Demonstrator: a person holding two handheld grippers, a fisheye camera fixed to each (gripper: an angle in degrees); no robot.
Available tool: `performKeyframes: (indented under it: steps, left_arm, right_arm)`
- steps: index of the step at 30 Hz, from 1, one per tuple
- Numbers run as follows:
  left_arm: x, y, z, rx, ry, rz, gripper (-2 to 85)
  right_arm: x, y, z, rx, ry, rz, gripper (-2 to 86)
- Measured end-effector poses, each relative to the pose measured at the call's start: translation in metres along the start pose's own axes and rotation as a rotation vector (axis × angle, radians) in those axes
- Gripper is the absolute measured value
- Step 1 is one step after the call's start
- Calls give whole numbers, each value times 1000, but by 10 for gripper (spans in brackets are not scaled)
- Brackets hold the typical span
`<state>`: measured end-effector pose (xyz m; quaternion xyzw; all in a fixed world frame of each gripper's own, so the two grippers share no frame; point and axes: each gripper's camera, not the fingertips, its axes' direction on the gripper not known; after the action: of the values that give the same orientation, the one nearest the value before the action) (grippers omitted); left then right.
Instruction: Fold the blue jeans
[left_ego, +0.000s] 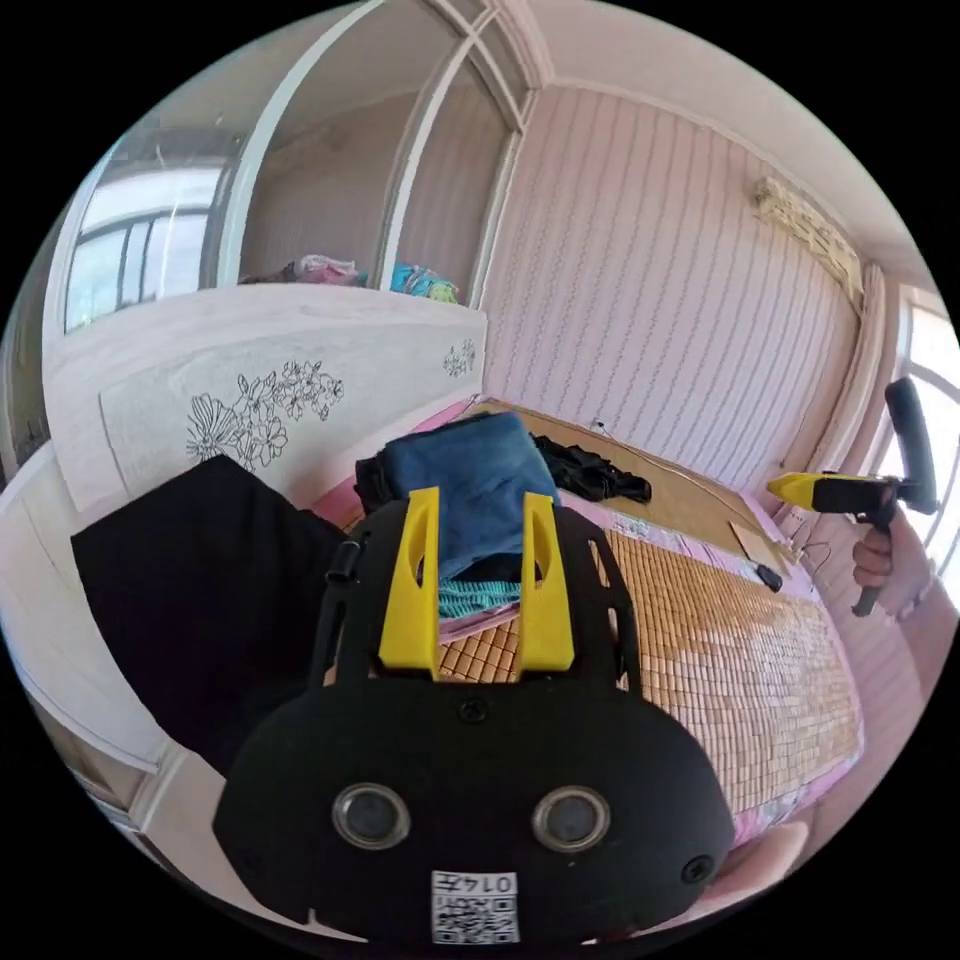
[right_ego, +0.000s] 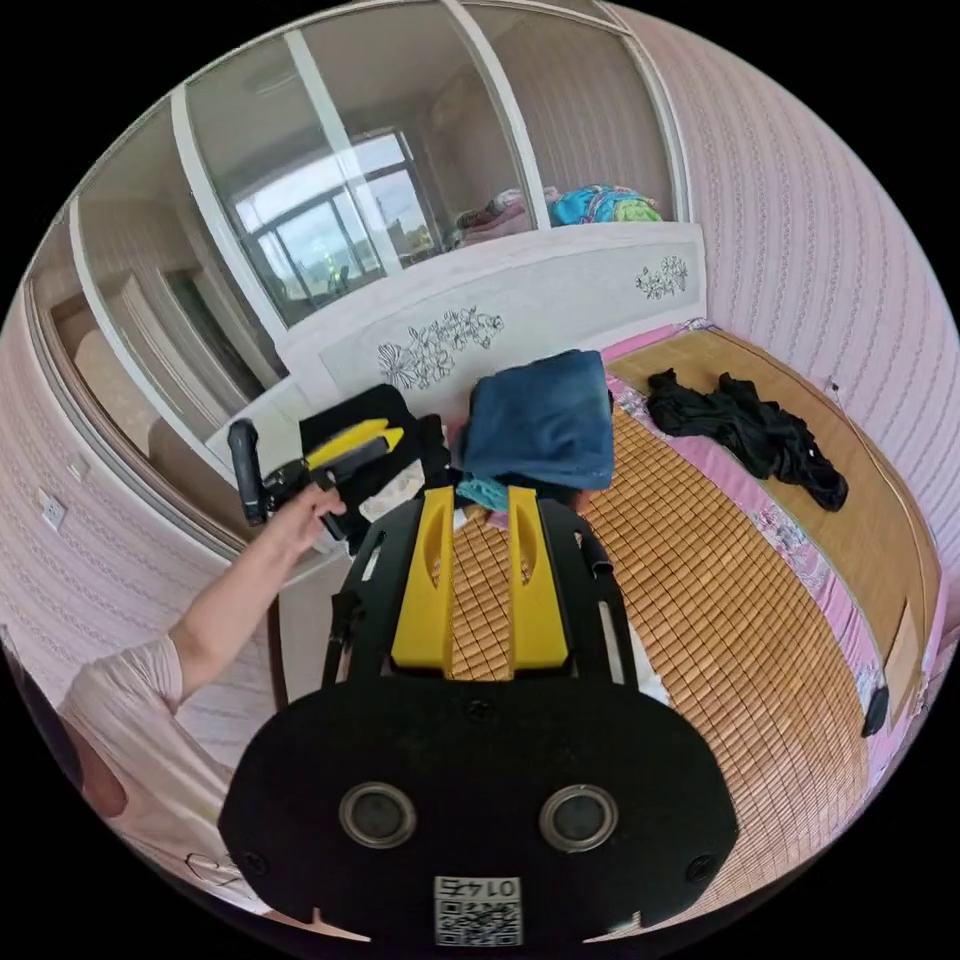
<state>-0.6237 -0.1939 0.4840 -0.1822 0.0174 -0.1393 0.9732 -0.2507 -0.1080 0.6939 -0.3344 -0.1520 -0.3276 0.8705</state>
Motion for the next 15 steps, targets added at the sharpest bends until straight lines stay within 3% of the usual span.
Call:
performKeyframes:
  steps: [4, 8, 15]
  left_arm:
    - [26, 44, -33, 39, -25, 134, 112]
    - [23, 78, -53, -14, 42, 106, 112]
    - [-7, 128, -102, -68, -33, 91, 113]
  right_arm:
    - [19, 62, 18, -74, -32, 55, 79]
    - [34, 93, 32, -121, -86, 148, 75]
    - [21, 104, 40, -111, -74, 172, 75]
